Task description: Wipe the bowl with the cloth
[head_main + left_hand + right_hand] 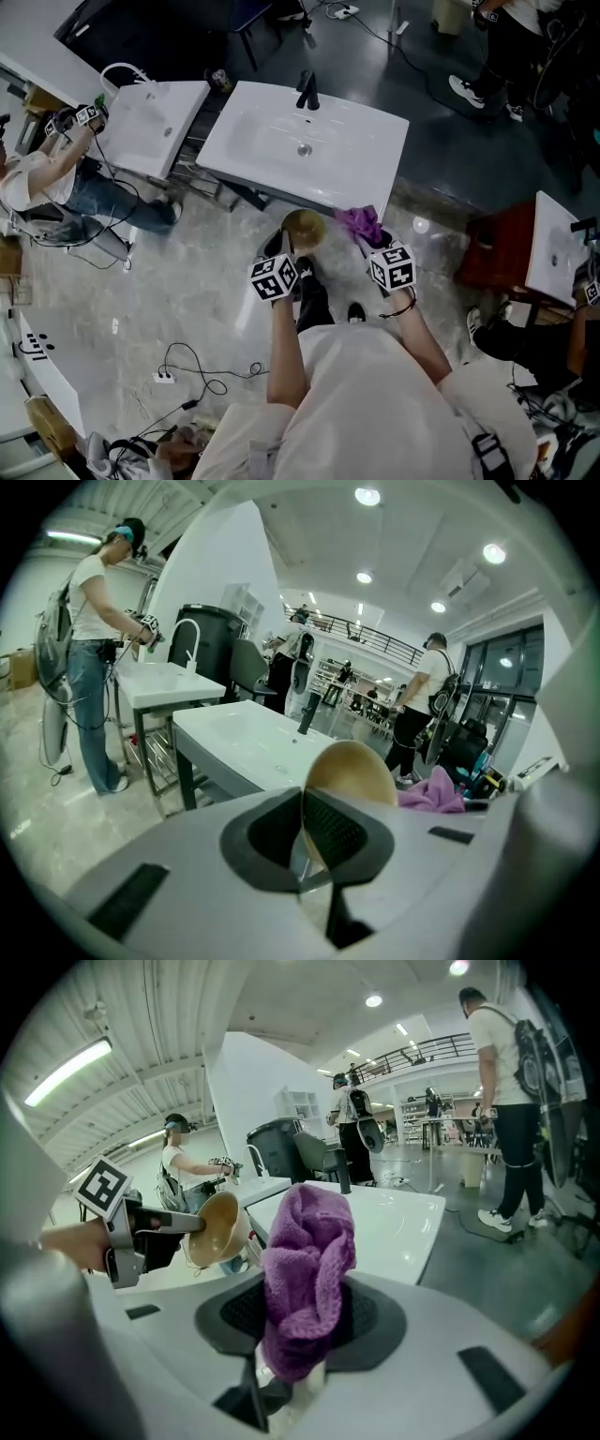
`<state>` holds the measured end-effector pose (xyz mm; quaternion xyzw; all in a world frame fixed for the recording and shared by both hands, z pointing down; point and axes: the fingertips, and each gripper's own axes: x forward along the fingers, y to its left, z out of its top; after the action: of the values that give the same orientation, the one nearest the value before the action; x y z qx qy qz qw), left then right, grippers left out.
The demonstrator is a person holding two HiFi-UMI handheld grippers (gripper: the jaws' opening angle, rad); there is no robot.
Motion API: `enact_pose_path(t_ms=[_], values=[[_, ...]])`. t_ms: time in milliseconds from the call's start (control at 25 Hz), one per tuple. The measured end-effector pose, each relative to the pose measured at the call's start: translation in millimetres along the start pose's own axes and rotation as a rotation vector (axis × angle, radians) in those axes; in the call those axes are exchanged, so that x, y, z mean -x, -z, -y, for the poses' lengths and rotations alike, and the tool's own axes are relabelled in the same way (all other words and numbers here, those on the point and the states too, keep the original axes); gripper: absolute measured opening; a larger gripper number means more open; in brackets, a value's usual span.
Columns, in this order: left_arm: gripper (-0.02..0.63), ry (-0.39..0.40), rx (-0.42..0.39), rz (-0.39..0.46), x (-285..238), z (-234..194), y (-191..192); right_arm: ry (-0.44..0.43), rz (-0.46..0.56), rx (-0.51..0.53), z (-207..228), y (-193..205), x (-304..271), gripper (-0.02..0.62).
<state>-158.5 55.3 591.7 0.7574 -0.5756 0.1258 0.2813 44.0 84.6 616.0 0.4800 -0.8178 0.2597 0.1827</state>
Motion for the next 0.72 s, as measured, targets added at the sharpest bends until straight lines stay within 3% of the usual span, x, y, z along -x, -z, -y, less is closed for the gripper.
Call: enact_pose_path(t_ms=[720], values=[[0.017, 0.112, -0.046, -0.063, -114, -78, -102, 0.084, 0.016, -0.051, -9, -93, -121, 0.140]])
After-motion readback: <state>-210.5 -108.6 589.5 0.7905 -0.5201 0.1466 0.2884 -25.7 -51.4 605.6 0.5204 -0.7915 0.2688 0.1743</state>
